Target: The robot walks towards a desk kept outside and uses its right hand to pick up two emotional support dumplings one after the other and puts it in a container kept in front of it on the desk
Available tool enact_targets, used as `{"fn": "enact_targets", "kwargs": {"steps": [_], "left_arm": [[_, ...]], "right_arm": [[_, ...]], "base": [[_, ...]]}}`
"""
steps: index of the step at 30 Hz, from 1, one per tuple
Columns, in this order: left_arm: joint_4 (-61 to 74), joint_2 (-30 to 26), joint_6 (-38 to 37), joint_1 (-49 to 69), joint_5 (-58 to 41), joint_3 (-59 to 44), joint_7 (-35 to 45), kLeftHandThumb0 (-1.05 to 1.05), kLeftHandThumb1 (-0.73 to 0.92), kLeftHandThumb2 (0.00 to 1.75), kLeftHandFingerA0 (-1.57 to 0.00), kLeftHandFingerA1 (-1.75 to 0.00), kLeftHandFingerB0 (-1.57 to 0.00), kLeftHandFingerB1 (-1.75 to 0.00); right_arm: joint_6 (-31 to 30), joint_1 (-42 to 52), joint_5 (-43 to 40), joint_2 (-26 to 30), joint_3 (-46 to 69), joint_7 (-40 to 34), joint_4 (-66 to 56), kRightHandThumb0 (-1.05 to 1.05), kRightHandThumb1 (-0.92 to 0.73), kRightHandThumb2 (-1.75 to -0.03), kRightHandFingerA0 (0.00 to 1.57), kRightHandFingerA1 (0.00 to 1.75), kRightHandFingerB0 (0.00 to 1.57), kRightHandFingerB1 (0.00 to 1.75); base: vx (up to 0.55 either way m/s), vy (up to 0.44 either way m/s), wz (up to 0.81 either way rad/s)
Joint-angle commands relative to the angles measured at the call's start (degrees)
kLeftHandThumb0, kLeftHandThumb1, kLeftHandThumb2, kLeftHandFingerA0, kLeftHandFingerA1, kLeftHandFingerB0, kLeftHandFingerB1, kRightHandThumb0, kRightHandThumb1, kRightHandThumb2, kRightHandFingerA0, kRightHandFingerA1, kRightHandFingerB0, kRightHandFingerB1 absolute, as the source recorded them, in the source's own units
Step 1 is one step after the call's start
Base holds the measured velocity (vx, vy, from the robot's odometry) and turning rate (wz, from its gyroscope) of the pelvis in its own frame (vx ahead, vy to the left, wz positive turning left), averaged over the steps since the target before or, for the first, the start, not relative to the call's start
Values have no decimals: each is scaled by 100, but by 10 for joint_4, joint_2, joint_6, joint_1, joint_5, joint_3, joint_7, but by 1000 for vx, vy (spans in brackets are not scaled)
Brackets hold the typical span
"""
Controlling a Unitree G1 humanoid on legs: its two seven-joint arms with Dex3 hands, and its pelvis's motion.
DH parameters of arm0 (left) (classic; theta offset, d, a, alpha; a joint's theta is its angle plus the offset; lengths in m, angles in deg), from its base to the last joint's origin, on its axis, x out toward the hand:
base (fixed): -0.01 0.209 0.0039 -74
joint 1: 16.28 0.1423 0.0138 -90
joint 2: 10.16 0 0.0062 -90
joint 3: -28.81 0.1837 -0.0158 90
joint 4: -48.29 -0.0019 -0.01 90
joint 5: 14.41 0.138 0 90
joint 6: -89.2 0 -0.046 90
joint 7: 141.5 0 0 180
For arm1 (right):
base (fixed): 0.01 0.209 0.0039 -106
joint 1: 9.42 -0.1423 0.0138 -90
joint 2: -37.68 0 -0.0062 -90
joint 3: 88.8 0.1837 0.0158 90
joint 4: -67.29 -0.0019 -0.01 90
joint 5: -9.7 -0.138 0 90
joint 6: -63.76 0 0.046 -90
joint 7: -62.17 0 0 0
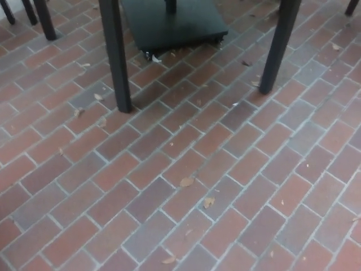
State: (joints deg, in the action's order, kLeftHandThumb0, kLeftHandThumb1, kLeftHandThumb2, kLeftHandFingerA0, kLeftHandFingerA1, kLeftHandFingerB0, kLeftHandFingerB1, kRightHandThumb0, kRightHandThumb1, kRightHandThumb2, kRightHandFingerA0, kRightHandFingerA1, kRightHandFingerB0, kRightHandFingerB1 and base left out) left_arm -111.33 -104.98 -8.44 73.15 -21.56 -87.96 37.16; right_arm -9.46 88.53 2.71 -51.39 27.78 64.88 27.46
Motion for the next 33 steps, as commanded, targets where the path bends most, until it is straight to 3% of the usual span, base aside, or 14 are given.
{"fn": "enact_targets", "kwargs": {"steps": [1,10,23,33], "left_arm": [[0,-6,-25,2,-3,7,-7,-22,65,58,-83,-76,-78,-57],[0,-6,-25,2,-10,7,-6,-23,62,58,-83,-75,-79,-58],[-1,-7,-24,4,-19,4,-2,-21,67,59,-85,-76,-80,-58],[0,-8,-26,9,-15,10,-5,-28,63,57,-83,-79,-81,-58]], "right_arm": [[17,-4,-10,9,1,-5,1,8,-67,-93,57,55,53,47],[26,-4,-11,10,-1,-2,4,9,-65,-97,58,55,53,47],[27,-6,-11,12,-3,-5,16,9,-65,-95,58,54,53,46],[33,-3,-12,12,-5,-6,19,10,-64,-97,59,55,54,47]], "base": [[335,294,-5],[196,35,8],[279,-196,0],[374,107,-18]]}}
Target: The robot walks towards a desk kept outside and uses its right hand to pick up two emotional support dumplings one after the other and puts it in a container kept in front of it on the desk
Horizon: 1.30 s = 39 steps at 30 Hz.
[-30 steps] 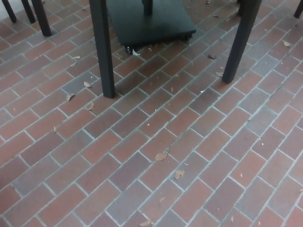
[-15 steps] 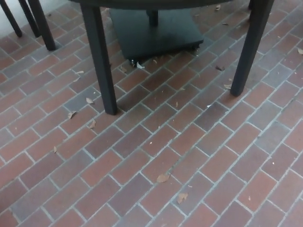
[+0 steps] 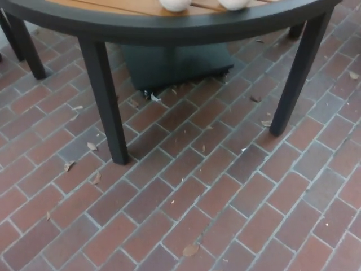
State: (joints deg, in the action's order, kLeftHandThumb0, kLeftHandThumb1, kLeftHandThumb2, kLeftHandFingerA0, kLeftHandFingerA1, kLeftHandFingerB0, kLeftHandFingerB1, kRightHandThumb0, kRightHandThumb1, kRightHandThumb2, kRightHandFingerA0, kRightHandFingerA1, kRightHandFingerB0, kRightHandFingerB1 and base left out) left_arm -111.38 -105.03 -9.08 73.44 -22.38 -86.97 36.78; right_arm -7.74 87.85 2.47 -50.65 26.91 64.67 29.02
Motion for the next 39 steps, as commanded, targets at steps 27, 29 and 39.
{"fn": "enact_targets", "kwargs": {"steps": [27,29,39], "left_arm": [[-1,-3,-23,7,-12,-2,0,-20,64,59,-79,-75,-75,-58],[0,-3,-23,6,-15,-5,-2,-23,65,58,-84,-77,-80,-59],[-3,-5,-20,1,-12,-1,-4,-22,67,58,-84,-76,-80,-58]], "right_arm": [[25,6,-5,6,0,-12,-1,11,-65,-97,58,57,48,47],[23,5,-8,8,1,-8,4,8,-68,-93,57,57,47,46],[21,8,-16,2,6,-7,-3,11,-67,-94,55,60,47,50]], "base": [[387,20,4],[349,336,-1],[201,68,6]]}}
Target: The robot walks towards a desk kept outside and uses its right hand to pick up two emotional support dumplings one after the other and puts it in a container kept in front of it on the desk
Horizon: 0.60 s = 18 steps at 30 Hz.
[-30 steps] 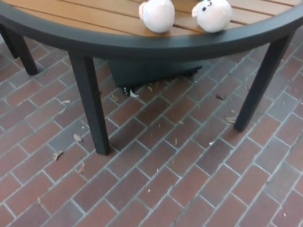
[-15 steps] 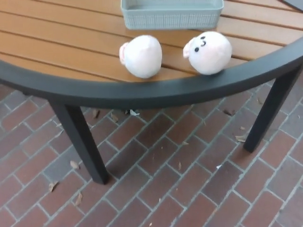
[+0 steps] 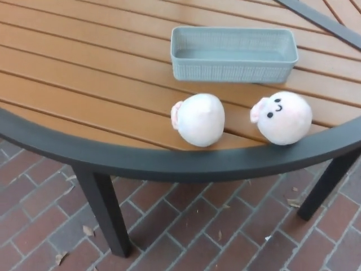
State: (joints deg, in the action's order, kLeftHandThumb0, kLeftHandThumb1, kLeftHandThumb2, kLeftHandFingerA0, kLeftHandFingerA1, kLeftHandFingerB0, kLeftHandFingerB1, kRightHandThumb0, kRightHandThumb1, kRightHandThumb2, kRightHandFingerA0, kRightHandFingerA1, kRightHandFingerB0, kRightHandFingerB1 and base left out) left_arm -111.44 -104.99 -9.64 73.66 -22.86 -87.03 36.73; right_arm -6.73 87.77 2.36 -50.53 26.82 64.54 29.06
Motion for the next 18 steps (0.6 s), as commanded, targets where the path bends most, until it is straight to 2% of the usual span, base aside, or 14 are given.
{"fn": "enact_targets", "kwargs": {"steps": [1,3,7,10,18], "left_arm": [[-2,-6,-14,-1,-7,0,-4,-22,67,58,-84,-76,-80,-58],[-2,-5,-14,-2,-8,-1,-3,-24,65,58,-84,-77,-79,-58],[0,-5,-13,1,-9,-1,-3,-22,66,58,-83,-75,-78,-57],[-2,-6,-13,1,-10,-2,-3,-23,66,58,-84,-77,-80,-58],[-1,-8,-16,-2,-20,-10,0,-16,66,60,-84,-75,-78,-59]], "right_arm": [[9,9,-16,1,8,-5,-4,11,-67,-94,55,60,47,50],[5,2,-19,3,9,1,2,11,-66,-96,55,60,46,50],[12,3,-20,1,11,1,-2,12,-65,-98,54,63,45,52],[10,4,-20,1,10,0,-5,11,-67,-97,56,58,47,47],[13,5,-19,0,6,-5,-2,8,-69,-92,57,59,48,47]], "base": [[60,-155,12],[78,-174,-68],[177,-221,3],[118,-122,-6],[120,61,0]]}}
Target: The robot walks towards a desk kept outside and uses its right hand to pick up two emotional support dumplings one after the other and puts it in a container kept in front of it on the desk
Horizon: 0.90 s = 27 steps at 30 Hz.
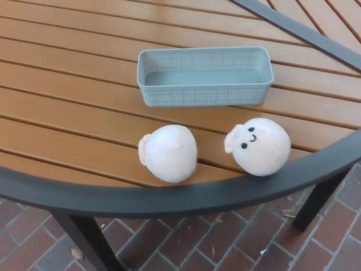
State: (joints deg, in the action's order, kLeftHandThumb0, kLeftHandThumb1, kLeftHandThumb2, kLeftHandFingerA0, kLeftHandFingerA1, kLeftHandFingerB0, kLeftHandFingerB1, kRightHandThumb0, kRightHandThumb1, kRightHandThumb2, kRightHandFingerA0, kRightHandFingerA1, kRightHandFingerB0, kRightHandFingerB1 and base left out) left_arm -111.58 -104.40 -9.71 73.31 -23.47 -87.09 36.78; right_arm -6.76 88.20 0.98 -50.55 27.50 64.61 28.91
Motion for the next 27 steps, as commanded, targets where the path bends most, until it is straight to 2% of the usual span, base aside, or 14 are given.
{"fn": "enact_targets", "kwargs": {"steps": [1,2,3,6,7,8,11,13,16,17,19,20,22,27], "left_arm": [[0,-16,-18,-2,-10,-5,0,-10,66,67,-80,-75,-76,-60],[-1,-16,-19,-3,-8,-4,0,-10,66,67,-80,-75,-76,-60],[-2,-18,-21,-8,-8,-4,2,-11,67,65,-81,-75,-76,-60],[-2,-19,-18,-16,-9,-3,5,-9,66,69,-78,-75,-75,-59],[-3,-19,-18,-19,-11,-4,7,-9,64,70,-82,-76,-78,-59],[-3,-18,-19,-22,-14,-6,8,-15,63,62,-84,-78,-79,-60],[0,-16,-18,-24,-14,-5,4,-20,62,57,-82,-79,-80,-60],[1,-16,-14,-24,-14,-5,1,-13,63,65,-83,-80,-79,-61],[1,-17,-16,-22,-12,-4,-6,-12,64,65,-81,-78,-77,-61],[1,-17,-16,-22,-12,-5,-6,-12,65,65,-81,-79,-77,-60],[2,-16,-17,-22,-13,-5,-6,-12,65,65,-81,-79,-77,-60],[0,-16,-17,-22,-14,-6,-6,-12,64,62,-82,-78,-77,-60],[-2,-16,-18,-23,-21,-13,0,-16,62,57,-81,-77,-76,-60],[-1,-17,-22,-21,-19,-13,3,-14,62,62,-84,-78,-78,-61]], "right_arm": [[9,0,-8,0,0,-5,-2,9,-69,-92,55,60,45,49],[8,0,-9,0,0,-5,-2,9,-69,-92,55,60,45,49],[2,-4,-14,0,3,-5,-1,4,-73,-84,57,59,46,48],[8,-5,-12,1,2,-5,-4,5,-73,-86,56,61,44,49],[5,-7,-15,1,4,-5,-6,7,-69,-91,57,62,46,49],[0,-12,-18,1,5,-6,-6,5,-71,-87,57,61,44,48],[-6,-20,-20,2,5,-8,-4,6,-70,-88,58,61,45,48],[-8,-22,-21,2,7,-9,-4,6,-70,-89,58,61,44,49],[-12,-23,-32,0,15,-4,-12,9,-71,-93,56,62,43,49],[-13,-23,-32,-1,17,-7,-13,5,-75,-85,58,62,44,49],[-13,-23,-31,-1,18,-10,-14,5,-75,-85,58,62,44,49],[-12,-21,-31,1,21,-13,-17,7,-72,-92,58,63,42,49],[-14,-19,-34,3,28,-18,-21,8,-72,-93,58,61,40,48],[-11,-15,-50,0,48,-28,-37,4,-74,-86,58,62,39,48]], "base": [[261,157,9],[260,126,14],[253,145,11],[111,88,9],[0,0,0],[0,0,0],[0,0,0],[62,-110,4],[96,-161,5],[43,-332,2],[52,-202,-3],[62,-103,-3],[0,0,0],[17,78,-2]]}}
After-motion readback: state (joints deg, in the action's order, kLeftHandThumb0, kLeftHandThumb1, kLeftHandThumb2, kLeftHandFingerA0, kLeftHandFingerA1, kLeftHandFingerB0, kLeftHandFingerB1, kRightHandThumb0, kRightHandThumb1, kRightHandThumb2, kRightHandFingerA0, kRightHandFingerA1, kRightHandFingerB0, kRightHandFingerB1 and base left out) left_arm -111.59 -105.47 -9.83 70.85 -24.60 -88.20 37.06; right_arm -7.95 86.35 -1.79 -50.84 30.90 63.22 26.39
